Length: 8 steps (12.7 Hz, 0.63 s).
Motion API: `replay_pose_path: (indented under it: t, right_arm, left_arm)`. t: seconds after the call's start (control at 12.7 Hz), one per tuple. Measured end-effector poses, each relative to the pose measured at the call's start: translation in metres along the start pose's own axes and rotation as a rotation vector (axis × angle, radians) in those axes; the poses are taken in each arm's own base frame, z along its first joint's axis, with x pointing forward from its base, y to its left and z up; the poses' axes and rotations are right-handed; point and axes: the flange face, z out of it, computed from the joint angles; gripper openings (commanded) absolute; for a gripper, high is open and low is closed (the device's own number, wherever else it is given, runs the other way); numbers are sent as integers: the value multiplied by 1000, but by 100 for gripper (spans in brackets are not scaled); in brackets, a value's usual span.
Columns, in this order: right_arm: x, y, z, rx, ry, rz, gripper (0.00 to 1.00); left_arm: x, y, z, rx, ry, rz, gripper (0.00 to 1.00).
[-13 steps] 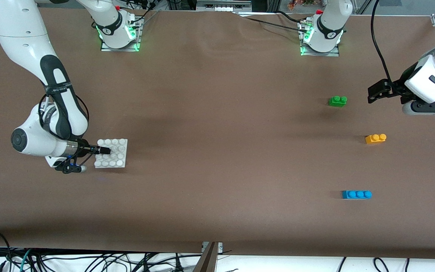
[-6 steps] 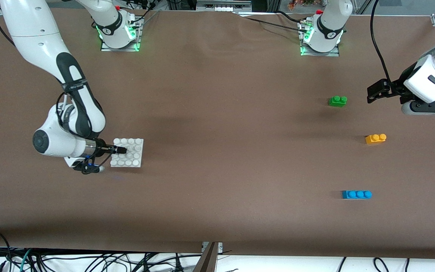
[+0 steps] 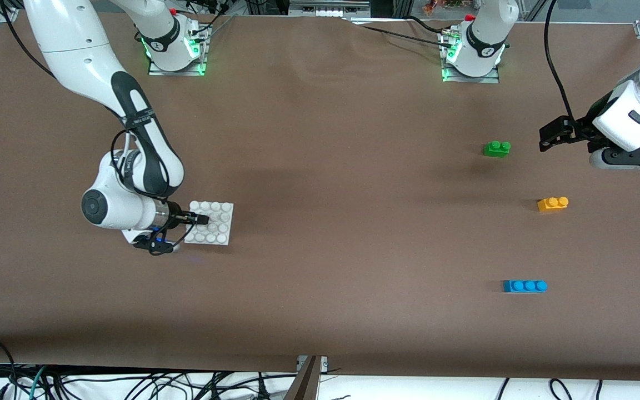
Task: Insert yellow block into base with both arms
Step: 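Slide the white base plate along the table toward the yellow block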
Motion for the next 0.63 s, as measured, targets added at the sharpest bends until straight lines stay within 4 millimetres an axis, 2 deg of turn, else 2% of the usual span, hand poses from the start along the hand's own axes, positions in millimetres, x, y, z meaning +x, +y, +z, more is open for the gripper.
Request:
replay_pose_path:
  t: [0.63]
  right_arm:
    - [-11,-56,15,-10,7,1,67]
  left_arm:
    - [-1,7,0,0,0,13,100]
